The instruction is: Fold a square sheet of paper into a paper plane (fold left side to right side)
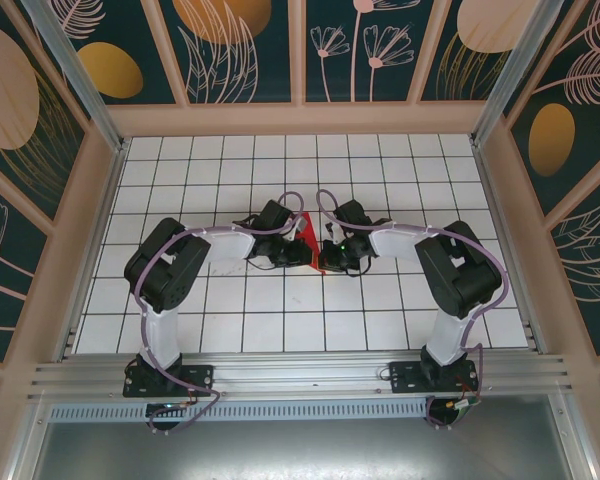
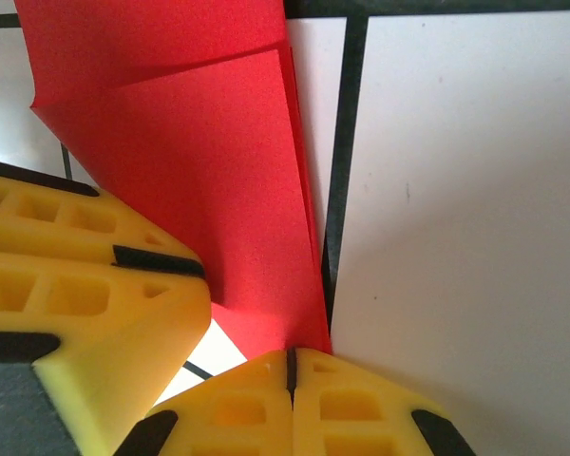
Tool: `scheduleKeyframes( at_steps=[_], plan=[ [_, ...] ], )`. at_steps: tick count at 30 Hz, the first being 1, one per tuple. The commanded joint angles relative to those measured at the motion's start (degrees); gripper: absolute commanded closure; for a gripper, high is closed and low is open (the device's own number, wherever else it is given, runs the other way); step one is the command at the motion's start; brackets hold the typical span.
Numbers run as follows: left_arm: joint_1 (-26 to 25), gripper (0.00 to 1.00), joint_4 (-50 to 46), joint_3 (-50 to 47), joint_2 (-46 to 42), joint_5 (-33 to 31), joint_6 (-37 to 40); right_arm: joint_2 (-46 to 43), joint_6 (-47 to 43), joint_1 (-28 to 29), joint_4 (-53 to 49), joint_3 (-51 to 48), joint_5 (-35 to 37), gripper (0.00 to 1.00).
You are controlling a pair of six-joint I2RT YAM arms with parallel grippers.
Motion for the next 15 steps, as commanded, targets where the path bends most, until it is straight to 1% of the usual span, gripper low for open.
scheduleKeyframes(
  at_steps=[1, 9, 15],
  plan=[
    [0.01, 0.84, -0.84, 1.11, 1.5, -2.92, 0.25, 3.01, -1.21, 0.29, -5.43, -0.47, 5.82, 1.0],
    [0.57, 0.85, -3.28, 0.76, 1.94, -7.99, 0.7, 3.03, -1.64, 0.29, -6.85, -0.47, 6.99, 1.0],
    [3.33, 0.85, -3.55, -0.28, 1.14, -9.49, 1.39, 3.03, -1.74, 0.29, -6.81, -0.98, 6.97, 1.0]
  ],
)
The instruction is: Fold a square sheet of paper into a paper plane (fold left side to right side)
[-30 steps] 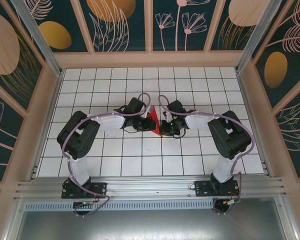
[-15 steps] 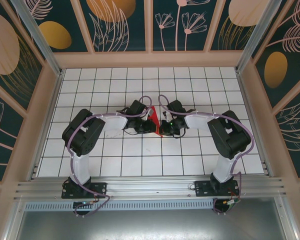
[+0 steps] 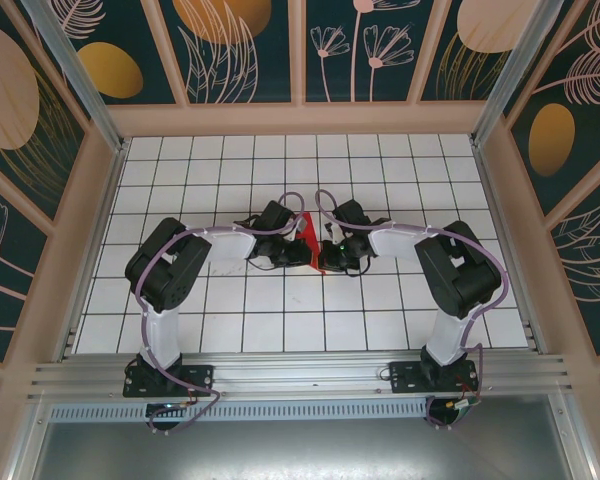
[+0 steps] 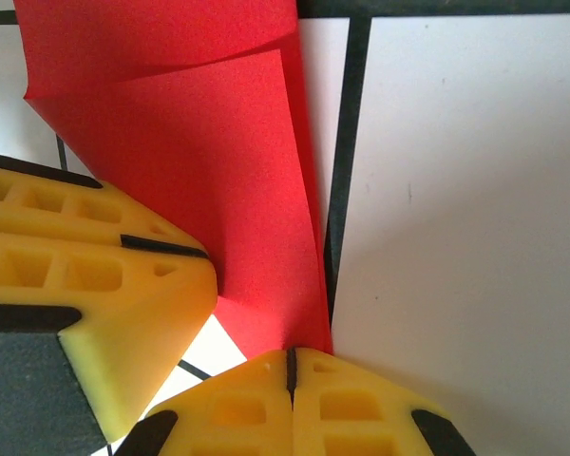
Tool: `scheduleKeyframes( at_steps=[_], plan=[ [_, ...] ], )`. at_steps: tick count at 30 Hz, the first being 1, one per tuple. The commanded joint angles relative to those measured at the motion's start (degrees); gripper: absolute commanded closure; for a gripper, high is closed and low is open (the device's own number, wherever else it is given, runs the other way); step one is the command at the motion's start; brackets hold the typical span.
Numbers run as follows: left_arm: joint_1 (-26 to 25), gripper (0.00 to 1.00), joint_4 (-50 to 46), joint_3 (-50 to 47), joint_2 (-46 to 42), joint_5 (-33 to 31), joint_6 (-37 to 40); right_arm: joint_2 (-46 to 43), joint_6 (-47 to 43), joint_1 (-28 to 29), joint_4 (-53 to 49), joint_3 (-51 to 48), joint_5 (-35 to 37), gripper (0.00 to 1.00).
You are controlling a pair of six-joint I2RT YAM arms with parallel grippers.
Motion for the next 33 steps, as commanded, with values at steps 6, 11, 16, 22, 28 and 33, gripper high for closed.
scheduleKeyframes(
  at_steps=[6, 11, 16, 22, 28, 33],
  plan=[
    [6.74, 0.86, -3.79, -2.66, -0.74, -9.15, 3.14, 2.86, -1.19, 0.0, -6.13, -1.59, 5.92, 1.0],
    [9.49, 0.87, -4.2, -4.62, -1.89, -10.9, 4.66, 2.8, -1.12, 0.01, -6.19, -1.56, 5.66, 1.0],
    [11.98, 0.87, -4.37, -4.62, -1.81, -12.24, 5.83, 2.46, -1.06, 0.01, -6.38, -1.54, 5.34, 1.0],
    [14.22, 0.87, -3.82, -3.78, -1.34, -11.63, 6.21, 2.17, -1.05, 0.33, -6.48, -1.71, 4.71, 1.0],
    [14.58, 0.86, -3.51, -3.74, -5.43, -10.74, 6.44, -1.06, 0.19, 0.27, -1.0, -2.83, 2.53, 1.0],
    [14.5, 0.74, -2.4, -7.19, -12.55, -9.03, 4.7, -7.54, 0.71, -0.26, 6.33, -3.1, 2.29, 0.86]
  ],
)
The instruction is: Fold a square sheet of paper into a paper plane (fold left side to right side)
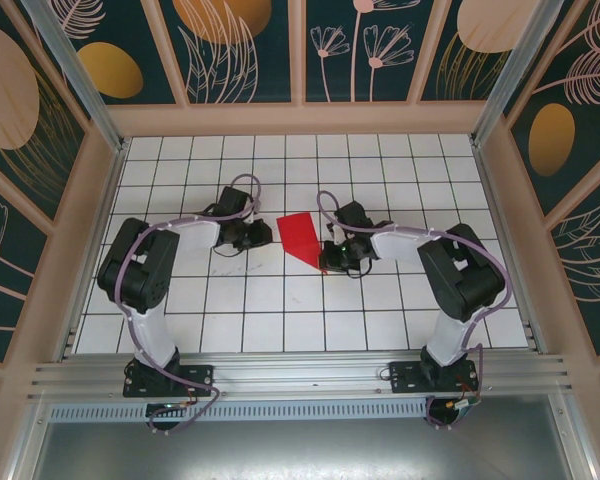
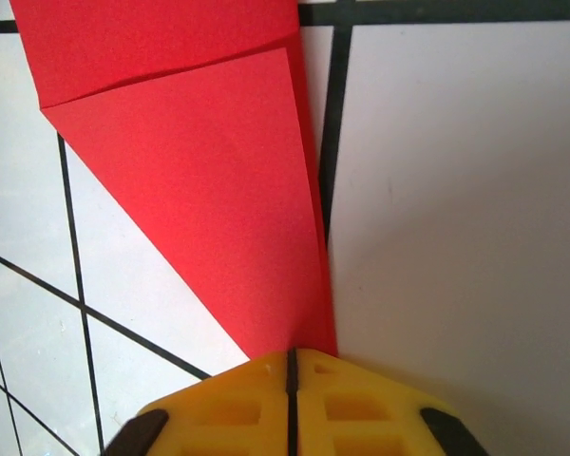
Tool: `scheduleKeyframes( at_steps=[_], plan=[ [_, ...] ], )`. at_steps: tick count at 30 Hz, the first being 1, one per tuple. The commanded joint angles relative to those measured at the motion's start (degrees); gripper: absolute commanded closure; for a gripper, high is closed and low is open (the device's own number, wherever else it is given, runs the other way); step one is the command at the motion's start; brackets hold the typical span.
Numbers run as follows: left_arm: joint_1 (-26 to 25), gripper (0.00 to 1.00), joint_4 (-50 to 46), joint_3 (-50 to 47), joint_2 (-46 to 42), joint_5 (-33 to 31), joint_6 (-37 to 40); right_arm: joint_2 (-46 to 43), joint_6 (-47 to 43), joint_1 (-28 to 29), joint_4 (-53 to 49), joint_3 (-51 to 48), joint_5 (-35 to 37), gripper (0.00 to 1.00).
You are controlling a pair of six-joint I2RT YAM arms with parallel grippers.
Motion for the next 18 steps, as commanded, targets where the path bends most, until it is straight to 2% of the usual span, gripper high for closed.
scheduleKeyframes(
  at_steps=[1, 6, 10, 15, 18],
  plan=[
    [0.02, 0.71, -0.71, -3.26, -6.43, -1.24, -0.85, -6.11, -0.1, -0.7, 4.68, -0.74, 1.46, 0.83],
    [-0.23, 0.57, 7.64, -10.45, -11.51, 6.9, -7.9, -9.34, -5.0, -3.08, 10.67, -2.41, 3.56, 0.57],
    [-1.52, 0.53, 12.49, -13.53, -11.66, 9.1, -11.94, -5.38, -9.48, -3.79, 13.32, -0.9, -1.17, 0.55],
    [-2.83, 0.52, 13.28, -13.33, -10.25, 8.76, -12.72, -0.89, -11.22, -3.86, 17.05, -0.02, -6.09, 0.54],
    [-3.31, 0.51, 13.48, -12.92, -9.24, 8.75, -12.82, 1.23, -10.99, -3.81, 18.23, 0.6, -7.47, 0.59]
  ],
)
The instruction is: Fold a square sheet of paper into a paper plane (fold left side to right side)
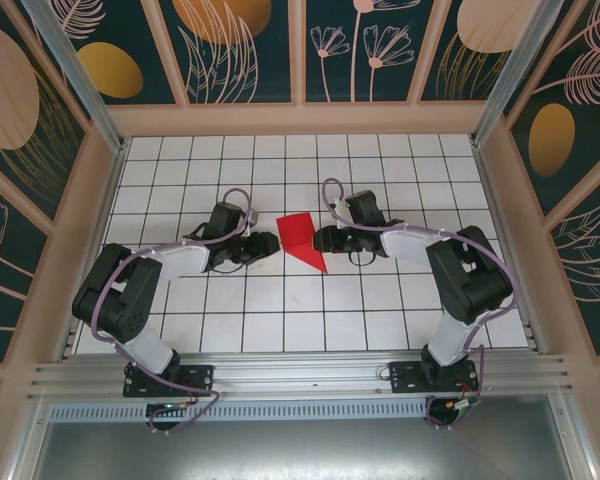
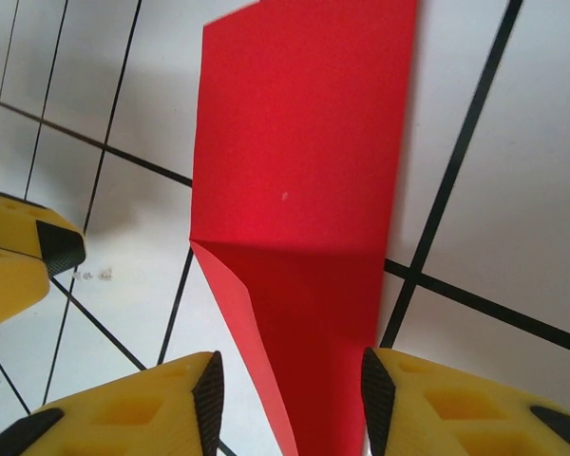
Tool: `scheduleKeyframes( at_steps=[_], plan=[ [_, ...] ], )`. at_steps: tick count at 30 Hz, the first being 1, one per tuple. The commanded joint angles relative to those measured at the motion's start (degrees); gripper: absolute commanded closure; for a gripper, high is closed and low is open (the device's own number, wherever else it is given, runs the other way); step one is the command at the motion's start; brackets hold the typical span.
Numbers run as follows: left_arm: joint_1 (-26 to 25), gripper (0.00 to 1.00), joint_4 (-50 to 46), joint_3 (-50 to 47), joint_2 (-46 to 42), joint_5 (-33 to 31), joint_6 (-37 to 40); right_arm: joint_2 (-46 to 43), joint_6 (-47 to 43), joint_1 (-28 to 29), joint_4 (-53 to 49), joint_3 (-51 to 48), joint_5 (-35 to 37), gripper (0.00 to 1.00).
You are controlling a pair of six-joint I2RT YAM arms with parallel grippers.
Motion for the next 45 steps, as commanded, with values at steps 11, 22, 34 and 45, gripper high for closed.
scheduleKeyframes(
  at_steps=[11, 22, 34, 45],
  plan=[
    [-2.25, 0.49, 2.75, 3.59, 5.5, 0.83, -2.79, 1.15, -1.02, -1.35, 2.88, 1.11, -2.92, 1.0],
    [-3.38, 0.47, 3.91, 7.22, 9.48, 1.69, -3.88, 0.56, 0.39, -2.02, 4.46, -1.34, -4.08, 1.0],
    [-3.91, 0.57, 5.17, 11.79, 13.65, 2.6, -4.83, 0.6, 0.49, -2.05, 4.9, -1.78, -4.23, 0.98],
    [-3.92, 0.66, 8.08, 11.82, 11.33, 3.64, -8.94, -10.5, -2.66, -1.89, 0.06, -2.8, 8.35, 0.6]
  ],
)
